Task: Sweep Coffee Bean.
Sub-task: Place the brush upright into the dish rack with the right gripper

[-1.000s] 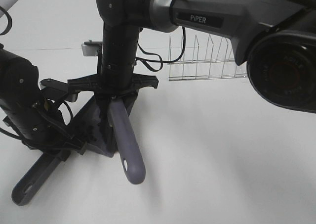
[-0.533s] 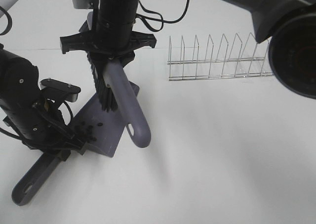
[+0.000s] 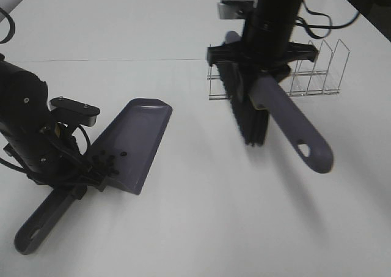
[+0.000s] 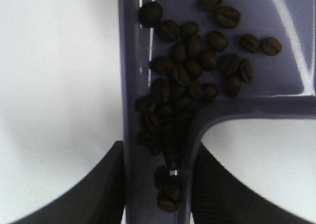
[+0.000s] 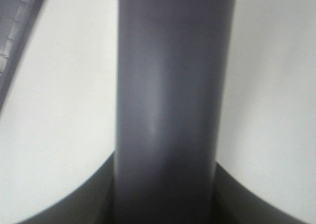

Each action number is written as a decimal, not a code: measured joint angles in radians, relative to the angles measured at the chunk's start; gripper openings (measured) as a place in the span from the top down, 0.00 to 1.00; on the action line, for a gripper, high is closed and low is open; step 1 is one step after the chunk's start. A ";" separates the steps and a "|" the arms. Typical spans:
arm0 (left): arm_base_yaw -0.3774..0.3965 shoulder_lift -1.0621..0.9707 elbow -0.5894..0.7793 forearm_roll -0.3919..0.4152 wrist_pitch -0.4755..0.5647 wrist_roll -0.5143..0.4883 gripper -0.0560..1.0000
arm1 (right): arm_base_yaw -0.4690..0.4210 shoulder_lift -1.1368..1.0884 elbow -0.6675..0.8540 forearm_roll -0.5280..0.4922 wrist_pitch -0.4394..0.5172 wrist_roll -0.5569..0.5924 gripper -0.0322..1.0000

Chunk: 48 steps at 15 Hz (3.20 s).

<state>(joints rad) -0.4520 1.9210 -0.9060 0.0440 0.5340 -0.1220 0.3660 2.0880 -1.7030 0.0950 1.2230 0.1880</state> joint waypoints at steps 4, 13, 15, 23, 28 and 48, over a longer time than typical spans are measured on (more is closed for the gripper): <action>0.000 0.000 0.000 0.000 0.006 0.000 0.65 | -0.214 -0.003 0.210 -0.042 0.002 -0.082 0.69; 0.000 0.000 0.000 -0.003 0.009 0.000 0.65 | -0.351 -0.002 0.213 -0.050 -0.026 -0.179 0.69; 0.000 0.000 0.000 -0.003 0.009 -0.001 0.65 | -0.351 0.000 0.213 -0.050 -0.063 -0.198 0.69; 0.000 0.000 0.000 -0.003 0.019 -0.001 0.65 | -0.351 0.136 0.043 -0.050 -0.041 -0.203 0.69; 0.000 0.000 0.000 -0.004 0.030 -0.001 0.65 | -0.351 0.259 -0.184 -0.050 0.018 -0.200 0.69; 0.000 0.000 -0.001 -0.044 0.061 -0.003 0.65 | -0.355 0.449 -0.598 0.000 0.011 -0.165 0.51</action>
<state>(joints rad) -0.4520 1.9210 -0.9070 0.0000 0.5950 -0.1250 0.0110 2.5370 -2.3010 0.0950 1.2340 0.0230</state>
